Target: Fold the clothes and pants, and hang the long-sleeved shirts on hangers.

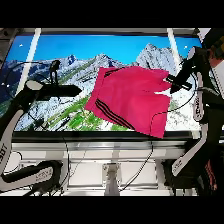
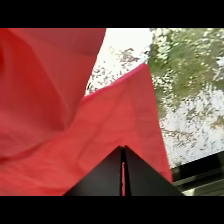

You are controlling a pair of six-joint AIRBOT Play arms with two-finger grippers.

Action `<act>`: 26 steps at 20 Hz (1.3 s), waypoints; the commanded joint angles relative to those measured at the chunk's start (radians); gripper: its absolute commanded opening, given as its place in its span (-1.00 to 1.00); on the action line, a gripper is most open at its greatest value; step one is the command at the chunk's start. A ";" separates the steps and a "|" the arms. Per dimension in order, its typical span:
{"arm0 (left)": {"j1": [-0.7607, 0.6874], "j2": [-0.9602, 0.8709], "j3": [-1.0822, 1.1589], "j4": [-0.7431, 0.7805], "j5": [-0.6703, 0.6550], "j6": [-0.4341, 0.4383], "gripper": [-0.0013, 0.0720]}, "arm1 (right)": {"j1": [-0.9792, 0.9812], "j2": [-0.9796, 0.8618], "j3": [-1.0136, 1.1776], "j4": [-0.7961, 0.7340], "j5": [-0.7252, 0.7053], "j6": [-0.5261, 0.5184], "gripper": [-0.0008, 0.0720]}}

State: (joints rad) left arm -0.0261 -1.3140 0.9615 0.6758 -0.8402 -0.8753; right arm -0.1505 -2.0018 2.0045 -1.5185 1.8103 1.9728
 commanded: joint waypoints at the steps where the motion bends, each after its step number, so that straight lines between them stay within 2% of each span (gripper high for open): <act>1: 0.001 0.003 -0.021 0.033 -0.066 -0.056 -0.94 | -0.002 0.046 -0.001 0.042 -0.110 -0.189 -0.97; 2: 0.001 0.008 -0.040 0.053 -0.066 -0.090 -0.94 | -0.002 0.078 -0.006 0.091 -0.166 -0.215 -0.97; 5: 0.002 0.032 -0.119 0.057 -0.066 -0.101 -0.94 | -0.002 0.199 -0.082 0.204 -0.237 -0.305 -0.97; 8: 0.006 0.053 -0.234 0.051 -0.070 -0.135 -0.94 | -0.002 0.379 -0.293 0.253 -0.300 -0.344 -0.97; 10: 0.007 0.067 -0.310 0.010 -0.074 -0.135 -0.94 | -0.002 0.535 -0.517 0.306 -0.407 -0.356 -0.97; 12: 0.012 0.069 -0.360 -0.068 -0.069 -0.133 -0.94 | -0.002 0.718 -0.806 0.389 -0.571 -0.355 -0.97; 16: 0.008 0.064 -0.378 -0.262 -0.058 -0.095 -0.94 | 0.025 1.131 -1.444 0.723 -1.016 -0.363 -0.97; 17: 0.008 0.064 -0.378 -0.301 -0.053 -0.087 -0.84 | 0.058 1.255 -1.604 0.806 -1.134 -0.361 -0.96; 18: 0.008 0.064 -0.378 -0.332 -0.032 -0.085 -0.20 | 0.090 1.370 -1.744 0.890 -1.199 -0.339 -0.96; 19: 0.007 0.064 -0.378 -0.349 0.004 -0.086 0.57 | 0.116 1.459 -1.849 0.945 -1.210 -0.294 -0.96; 20: 0.007 0.064 -0.378 -0.348 0.037 -0.087 0.65 | 0.138 1.532 -1.933 0.967 -1.204 -0.230 -0.90; 21: 0.007 0.063 -0.378 -0.349 0.061 -0.086 0.66 | 0.153 1.582 -1.982 0.967 -1.187 -0.177 -0.49; 22: 0.005 0.057 -0.378 -0.356 0.063 -0.086 0.66 | 0.163 1.615 -2.009 0.967 -1.173 -0.141 0.14; 23: -0.001 0.046 -0.378 -0.362 0.063 -0.086 0.66 | 0.164 1.631 -2.012 0.965 -1.166 -0.122 0.42; 26: -0.048 -0.015 -0.377 -0.451 0.073 -0.086 0.66 | 0.164 1.627 -1.984 0.963 -1.212 -0.123 0.43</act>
State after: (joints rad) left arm -0.0433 -1.2873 0.5850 0.3103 -0.7925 -0.9630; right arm 0.0002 -0.4278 0.0654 -0.5911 0.6529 1.8038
